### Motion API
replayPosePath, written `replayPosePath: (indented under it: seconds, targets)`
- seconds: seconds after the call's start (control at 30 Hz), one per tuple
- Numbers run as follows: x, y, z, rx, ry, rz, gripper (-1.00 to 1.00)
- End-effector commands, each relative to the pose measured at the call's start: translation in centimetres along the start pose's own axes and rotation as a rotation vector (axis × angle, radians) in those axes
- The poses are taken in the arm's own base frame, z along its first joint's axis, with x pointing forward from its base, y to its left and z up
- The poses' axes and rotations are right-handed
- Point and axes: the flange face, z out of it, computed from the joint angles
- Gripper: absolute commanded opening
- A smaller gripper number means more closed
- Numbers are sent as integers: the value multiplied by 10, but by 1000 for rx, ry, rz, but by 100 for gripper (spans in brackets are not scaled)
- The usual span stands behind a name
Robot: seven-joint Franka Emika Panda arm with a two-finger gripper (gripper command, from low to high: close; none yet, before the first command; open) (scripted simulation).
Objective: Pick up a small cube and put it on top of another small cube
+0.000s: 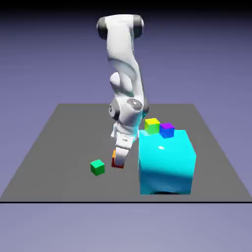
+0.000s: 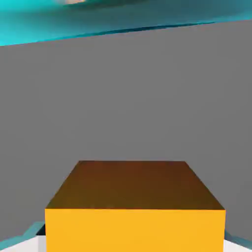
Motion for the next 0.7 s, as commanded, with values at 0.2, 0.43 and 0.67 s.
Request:
replayPosePath:
  seconds: [0.2,0.43,0.67]
  targets:
    - [1,0,-51,57,-49,423,-100]
    - [-8,-21,-105,52,-56,766,-100]
    - [-25,-52,-161,99,-45,1082,-100]
